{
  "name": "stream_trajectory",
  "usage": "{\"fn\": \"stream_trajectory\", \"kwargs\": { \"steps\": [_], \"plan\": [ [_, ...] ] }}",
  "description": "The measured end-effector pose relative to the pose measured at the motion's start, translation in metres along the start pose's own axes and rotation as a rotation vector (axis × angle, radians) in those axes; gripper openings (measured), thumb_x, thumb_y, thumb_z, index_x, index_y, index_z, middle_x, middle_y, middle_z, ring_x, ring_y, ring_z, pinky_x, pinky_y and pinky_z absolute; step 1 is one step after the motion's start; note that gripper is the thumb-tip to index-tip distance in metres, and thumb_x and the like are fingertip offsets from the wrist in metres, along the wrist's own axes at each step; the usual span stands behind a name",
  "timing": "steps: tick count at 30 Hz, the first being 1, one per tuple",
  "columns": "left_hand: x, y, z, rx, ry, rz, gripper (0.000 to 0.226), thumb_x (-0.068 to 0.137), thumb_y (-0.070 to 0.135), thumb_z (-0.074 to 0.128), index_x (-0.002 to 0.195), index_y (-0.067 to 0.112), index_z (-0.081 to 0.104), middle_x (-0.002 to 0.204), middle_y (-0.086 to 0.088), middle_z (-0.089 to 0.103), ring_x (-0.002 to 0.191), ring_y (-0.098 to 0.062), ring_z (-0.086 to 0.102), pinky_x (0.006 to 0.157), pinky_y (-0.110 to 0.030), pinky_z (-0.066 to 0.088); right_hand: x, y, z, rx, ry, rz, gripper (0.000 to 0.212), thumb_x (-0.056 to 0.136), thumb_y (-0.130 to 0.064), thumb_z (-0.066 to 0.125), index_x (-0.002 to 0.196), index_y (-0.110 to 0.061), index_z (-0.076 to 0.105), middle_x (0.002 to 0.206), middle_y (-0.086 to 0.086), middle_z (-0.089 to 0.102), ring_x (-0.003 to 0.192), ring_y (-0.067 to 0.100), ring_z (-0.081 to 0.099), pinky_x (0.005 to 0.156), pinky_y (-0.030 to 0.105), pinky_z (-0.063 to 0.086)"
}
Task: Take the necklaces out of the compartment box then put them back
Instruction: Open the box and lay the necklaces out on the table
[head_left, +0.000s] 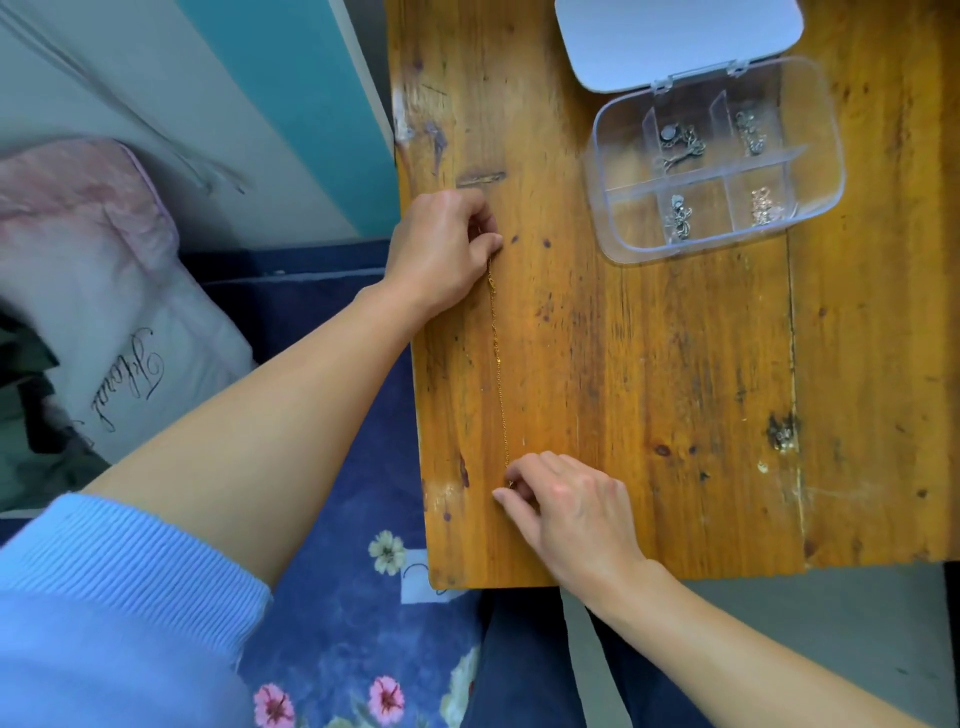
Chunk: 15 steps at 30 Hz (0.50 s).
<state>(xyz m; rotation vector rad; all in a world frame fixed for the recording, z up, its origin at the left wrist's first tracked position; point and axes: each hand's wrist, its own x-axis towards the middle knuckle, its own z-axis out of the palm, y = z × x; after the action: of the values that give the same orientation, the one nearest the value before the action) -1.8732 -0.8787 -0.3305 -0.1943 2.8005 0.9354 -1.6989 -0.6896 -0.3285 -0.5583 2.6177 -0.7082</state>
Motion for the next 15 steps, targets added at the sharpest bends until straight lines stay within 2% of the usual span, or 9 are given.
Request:
{"fn": "stream_trajectory", "kwargs": {
  "steps": [3,5,9,11,13,15],
  "plan": [
    [0.003,0.001,-0.002,-0.006,-0.025,0.013,0.011,0.086,0.027,0.068,0.085,0.016,0.066,0.085,0.0,0.065,0.084,-0.021,0.061,0.075,-0.045,0.055,0.003,0.001,-0.008,0.018,-0.036,0.018,0.023,0.084,-0.043,0.069,0.089,-0.021,0.069,0.072,-0.008,0.067,0.063,0.009,0.062,0.046,0.026,0.048],
    [0.004,0.003,-0.007,-0.028,-0.047,0.009,0.015,0.086,0.03,0.068,0.087,0.015,0.067,0.085,0.0,0.065,0.083,-0.02,0.061,0.075,-0.044,0.055,0.012,0.01,-0.028,0.061,0.0,0.054,0.026,0.084,-0.046,0.065,0.092,-0.022,0.07,0.072,-0.011,0.066,0.06,0.003,0.058,0.05,0.021,0.048],
    [0.014,0.017,-0.016,-0.104,0.007,-0.045,0.016,0.087,0.03,0.067,0.088,0.014,0.067,0.084,-0.001,0.064,0.083,-0.019,0.06,0.075,-0.041,0.054,0.06,0.052,-0.103,0.106,0.269,0.178,0.018,0.083,-0.04,0.069,0.09,-0.024,0.071,0.071,-0.011,0.065,0.061,0.013,0.061,0.057,0.033,0.053],
    [0.019,0.032,-0.016,-0.192,0.019,-0.094,0.019,0.088,0.031,0.066,0.084,0.013,0.066,0.077,0.0,0.062,0.079,-0.019,0.059,0.069,-0.034,0.052,0.09,0.074,-0.145,0.093,0.371,0.247,0.014,0.082,-0.036,0.071,0.089,-0.023,0.071,0.07,-0.01,0.064,0.067,0.019,0.064,0.063,0.038,0.053],
    [0.025,0.048,-0.01,-0.315,-0.009,-0.167,0.023,0.089,0.034,0.065,0.082,0.011,0.064,0.072,-0.001,0.061,0.073,-0.022,0.061,0.065,-0.033,0.05,0.121,0.093,-0.176,0.014,0.354,0.305,0.015,0.082,-0.037,0.069,0.089,-0.024,0.071,0.075,-0.007,0.068,0.076,0.024,0.066,0.068,0.038,0.053],
    [0.03,0.063,0.0,-0.45,-0.054,-0.243,0.025,0.089,0.035,0.064,0.083,0.011,0.062,0.073,-0.006,0.063,0.066,-0.023,0.061,0.059,-0.032,0.051,0.149,0.108,-0.191,-0.108,0.23,0.344,0.016,0.083,-0.04,0.066,0.09,-0.026,0.072,0.089,-0.001,0.073,0.088,0.028,0.065,0.072,0.038,0.052]
  ]
}}
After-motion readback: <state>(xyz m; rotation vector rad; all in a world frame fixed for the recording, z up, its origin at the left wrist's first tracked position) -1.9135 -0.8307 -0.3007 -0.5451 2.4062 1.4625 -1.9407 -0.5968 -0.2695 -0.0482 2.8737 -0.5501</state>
